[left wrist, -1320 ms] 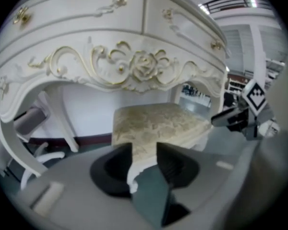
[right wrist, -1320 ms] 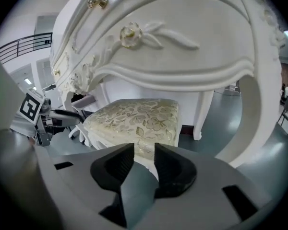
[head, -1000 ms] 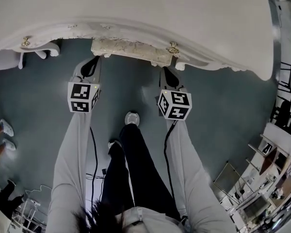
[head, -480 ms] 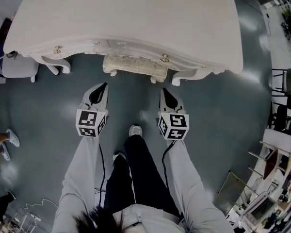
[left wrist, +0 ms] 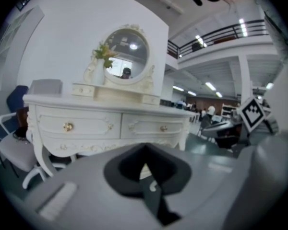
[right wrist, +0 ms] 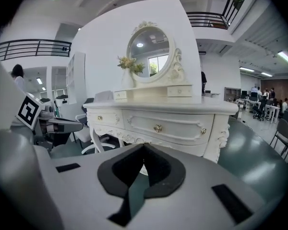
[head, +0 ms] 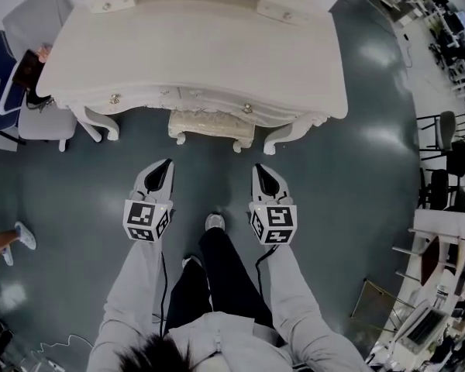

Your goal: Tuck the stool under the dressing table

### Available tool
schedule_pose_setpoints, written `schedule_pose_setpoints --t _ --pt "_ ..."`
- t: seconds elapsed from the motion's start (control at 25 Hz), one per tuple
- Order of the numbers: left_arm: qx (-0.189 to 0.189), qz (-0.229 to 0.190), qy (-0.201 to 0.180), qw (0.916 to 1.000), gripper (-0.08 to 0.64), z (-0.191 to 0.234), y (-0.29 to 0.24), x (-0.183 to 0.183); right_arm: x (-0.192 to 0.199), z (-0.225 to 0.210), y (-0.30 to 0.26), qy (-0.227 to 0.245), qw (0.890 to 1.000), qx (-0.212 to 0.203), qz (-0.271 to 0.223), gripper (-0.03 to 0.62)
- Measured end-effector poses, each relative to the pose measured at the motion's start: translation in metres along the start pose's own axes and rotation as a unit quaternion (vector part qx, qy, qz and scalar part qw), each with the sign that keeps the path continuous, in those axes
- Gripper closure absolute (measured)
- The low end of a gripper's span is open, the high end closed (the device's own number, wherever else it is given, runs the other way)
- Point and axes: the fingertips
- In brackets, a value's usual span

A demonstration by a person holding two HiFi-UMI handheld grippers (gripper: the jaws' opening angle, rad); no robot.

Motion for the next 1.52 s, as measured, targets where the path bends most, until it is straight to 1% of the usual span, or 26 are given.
schedule_pose_setpoints --t 0.12,0.28,0.48,0.64,0.8,1.04,1.52 --pt "0.006 -0.014 -0.009 0.9998 0.555 -0.011 0.022 -0.019 -0.014 0.008 0.025 -0.004 1.0 0.007 -0.012 0.591" --pt "0.005 -0.03 -0.005 0.9995 0.555 -0.014 0.051 -0.045 -0.033 0.017 0.053 -0.014 0.999 0.015 -0.028 0.591" --pt "0.009 -0.04 -0.018 0.999 0.555 -0.021 0.09 -0.066 -0.057 0.03 0.087 -0.018 0.999 0.018 -0.046 0.591" --pt "0.006 -0.042 -0.006 0.9991 0.555 -0.025 0.116 -0.079 -0.079 0.046 0.111 -0.001 0.998 0.01 -0.064 0.591" --pt "0.004 -0.053 -0.005 0.9986 0.555 -0.031 0.139 -0.095 -0.097 0.061 0.134 0.018 0.997 0.006 -0.081 0.591" --pt "0.005 -0.089 -0.006 0.996 0.555 -0.041 0.17 -0.127 -0.119 0.079 0.166 0.042 0.993 0.012 -0.106 0.591" --pt "0.009 -0.149 -0.013 0.9888 0.555 -0.061 0.224 -0.17 -0.152 0.102 0.225 0.062 0.985 0.024 -0.158 0.591"
Point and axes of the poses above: the fingertips, and each gripper's own axes: y backward along the fingers, z to its left, x out of its underside, and after that the axes turned 7 degrees about -x, right-handed
